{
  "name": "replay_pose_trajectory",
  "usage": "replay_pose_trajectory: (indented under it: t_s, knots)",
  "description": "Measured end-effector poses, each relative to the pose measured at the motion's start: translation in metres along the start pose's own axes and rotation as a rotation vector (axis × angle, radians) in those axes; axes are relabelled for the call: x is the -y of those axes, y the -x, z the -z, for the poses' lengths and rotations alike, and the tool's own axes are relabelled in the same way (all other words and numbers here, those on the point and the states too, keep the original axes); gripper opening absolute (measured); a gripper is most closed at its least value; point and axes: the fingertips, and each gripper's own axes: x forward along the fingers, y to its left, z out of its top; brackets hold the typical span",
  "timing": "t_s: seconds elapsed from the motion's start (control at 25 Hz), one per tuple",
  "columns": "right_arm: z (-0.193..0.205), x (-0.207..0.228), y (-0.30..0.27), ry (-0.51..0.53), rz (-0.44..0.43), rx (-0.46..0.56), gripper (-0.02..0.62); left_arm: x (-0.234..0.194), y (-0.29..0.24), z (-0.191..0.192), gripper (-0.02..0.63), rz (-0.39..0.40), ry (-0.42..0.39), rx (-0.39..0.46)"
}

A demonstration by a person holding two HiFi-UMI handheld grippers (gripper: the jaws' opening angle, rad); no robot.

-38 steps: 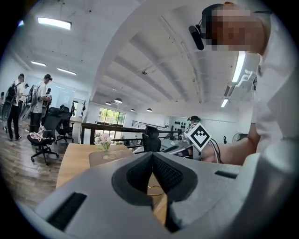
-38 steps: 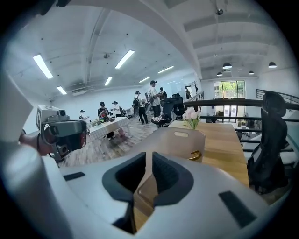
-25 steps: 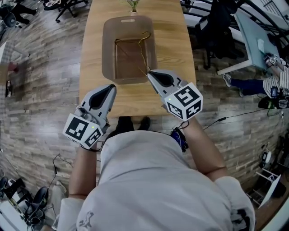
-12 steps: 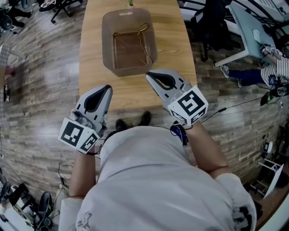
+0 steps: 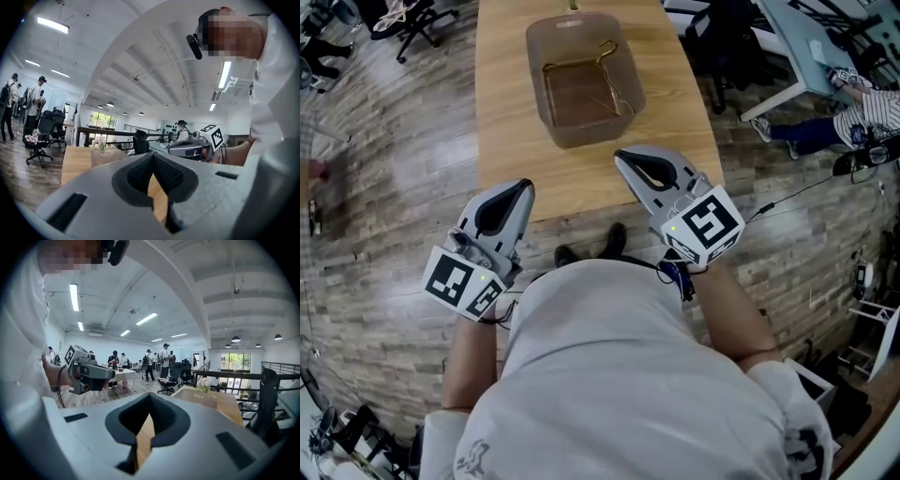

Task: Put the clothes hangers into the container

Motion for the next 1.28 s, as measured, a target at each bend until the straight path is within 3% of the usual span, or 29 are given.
replay_pose_trajectory:
  t_s: [0.32, 0.6, 0.96, 1.28]
  knots:
    - [-0.008, -0.043, 0.011, -0.029, 0.087, 0.02, 0.005, 0.001, 0.04, 0.002, 0.006, 0.089, -0.014, 0.003]
    - [-0.005, -0.063, 0.043, -0.026, 0.139, 0.023, 0.005, 0.021, 0.058, 0.01, 0.006, 0.117, -0.015, 0.011]
    - [-0.001, -0.074, 0.075, 0.004, 0.108, 0.042, 0.003, 0.05, 0.059, 0.009, 0.006, 0.084, -0.033, 0.027]
    - [0.02, -0.079, 0.137, -0.002, 0.073, 0.05, 0.005, 0.111, 0.044, 0.019, 0.006, 0.055, -0.032, 0.03]
